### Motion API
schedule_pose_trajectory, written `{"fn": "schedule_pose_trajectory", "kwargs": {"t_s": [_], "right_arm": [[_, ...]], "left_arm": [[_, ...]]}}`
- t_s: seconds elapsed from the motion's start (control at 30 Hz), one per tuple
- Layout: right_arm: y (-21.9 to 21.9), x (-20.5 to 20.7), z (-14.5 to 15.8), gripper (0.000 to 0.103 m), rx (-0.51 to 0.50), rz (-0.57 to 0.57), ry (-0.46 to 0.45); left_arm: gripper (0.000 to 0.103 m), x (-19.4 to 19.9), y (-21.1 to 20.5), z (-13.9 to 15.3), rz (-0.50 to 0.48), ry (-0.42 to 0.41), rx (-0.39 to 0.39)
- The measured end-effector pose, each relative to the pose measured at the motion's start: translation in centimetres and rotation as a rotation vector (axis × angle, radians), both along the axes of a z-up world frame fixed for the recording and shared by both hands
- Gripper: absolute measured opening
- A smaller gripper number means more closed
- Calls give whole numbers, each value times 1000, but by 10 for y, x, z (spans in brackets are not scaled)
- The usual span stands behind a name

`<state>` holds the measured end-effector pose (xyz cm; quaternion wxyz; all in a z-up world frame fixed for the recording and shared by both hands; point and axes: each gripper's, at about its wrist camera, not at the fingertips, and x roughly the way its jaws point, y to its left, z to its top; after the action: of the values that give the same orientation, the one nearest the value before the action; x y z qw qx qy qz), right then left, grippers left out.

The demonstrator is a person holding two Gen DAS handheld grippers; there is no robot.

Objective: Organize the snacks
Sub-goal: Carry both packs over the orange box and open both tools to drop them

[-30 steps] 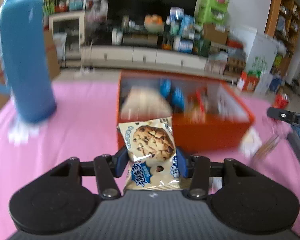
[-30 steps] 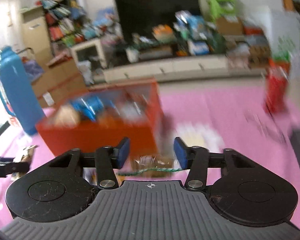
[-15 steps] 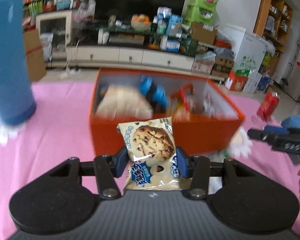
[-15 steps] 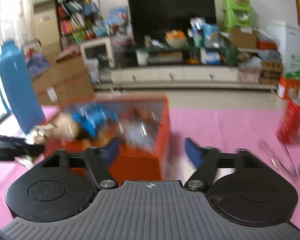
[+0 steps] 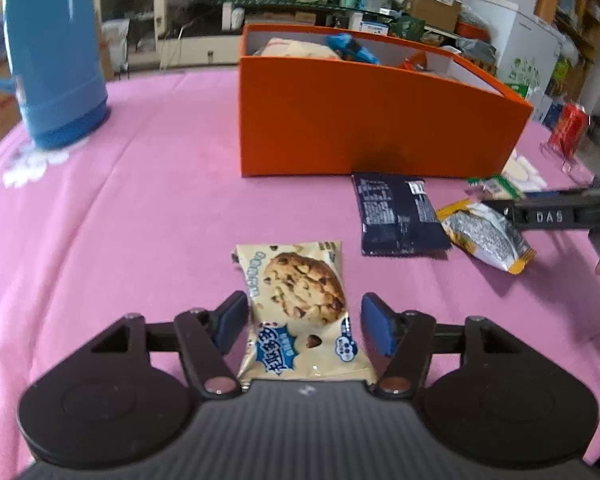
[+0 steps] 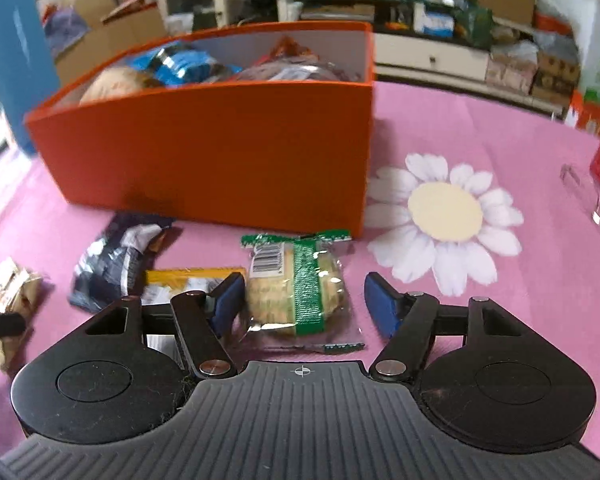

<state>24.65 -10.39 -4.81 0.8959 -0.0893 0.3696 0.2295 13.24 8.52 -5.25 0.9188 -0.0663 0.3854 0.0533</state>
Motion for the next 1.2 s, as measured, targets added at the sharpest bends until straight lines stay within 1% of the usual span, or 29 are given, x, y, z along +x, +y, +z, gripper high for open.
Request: {"fn": "schedule_pose_trajectory", "kwargs": {"t_s": [0.03, 0.07, 0.13, 0.17, 0.2, 0.23, 0.33, 0.37, 0.47, 0.57, 0.7, 0.77, 0.83, 0.93, 1.0, 1.07, 1.17, 1.2], "right_arm": [[2, -4, -1, 63, -13, 9, -16], [-1, -4, -1, 64, -1, 5, -21], [-1, -5, -1, 60, -5, 12, -28], [-3, -6, 0, 53, -3, 7, -31], [-6, -6, 1, 40, -1, 4, -33], [-9, -6, 2, 41, 1, -2, -30], [-25, -9, 7, 40, 59, -20, 5], [-30, -12, 10, 40, 75, -25, 4], [-46, -21, 26, 40, 130, -39, -21], [-55, -29, 53, 40, 211, -49, -77], [-35, -22, 101, 41, 247, -18, -218], [-16, -7, 115, 41, 247, -3, -266], [1, 13, 119, 41, 249, 5, -285], [28, 46, 107, 40, 239, 24, -251], [40, 68, 96, 40, 221, 14, -222], [48, 85, 86, 40, 199, 15, -200], [59, 101, 71, 41, 149, 30, -178], [61, 105, 66, 41, 145, 32, -174]], "left_arm": [[64, 1, -4, -2, -5, -1, 33], [65, 1, -8, -4, -9, -5, 69], [63, 2, -7, -5, -9, -15, 68], [51, 3, -5, -4, -12, -18, 67], [50, 3, -3, -3, -11, -18, 62], [50, 4, 1, -1, -6, -10, 46], [50, -1, 11, 6, 24, -18, -17], [50, -4, 13, 11, 32, -28, -22], [50, -8, 14, 34, 35, -78, -5], [50, 0, 14, 62, 13, -138, 5], [50, 40, 15, 104, -6, -228, 3], [50, 67, 13, 117, -4, -253, 2], [50, 101, 10, 122, -12, -260, -17], [50, 150, 5, 119, -28, -237, -63], [50, 181, -1, 113, -38, -217, -66], [50, 205, -8, 105, -51, -204, -39], [50, 234, -15, 83, -42, -150, -11], [50, 241, -17, 76, -35, -138, 15]]}}
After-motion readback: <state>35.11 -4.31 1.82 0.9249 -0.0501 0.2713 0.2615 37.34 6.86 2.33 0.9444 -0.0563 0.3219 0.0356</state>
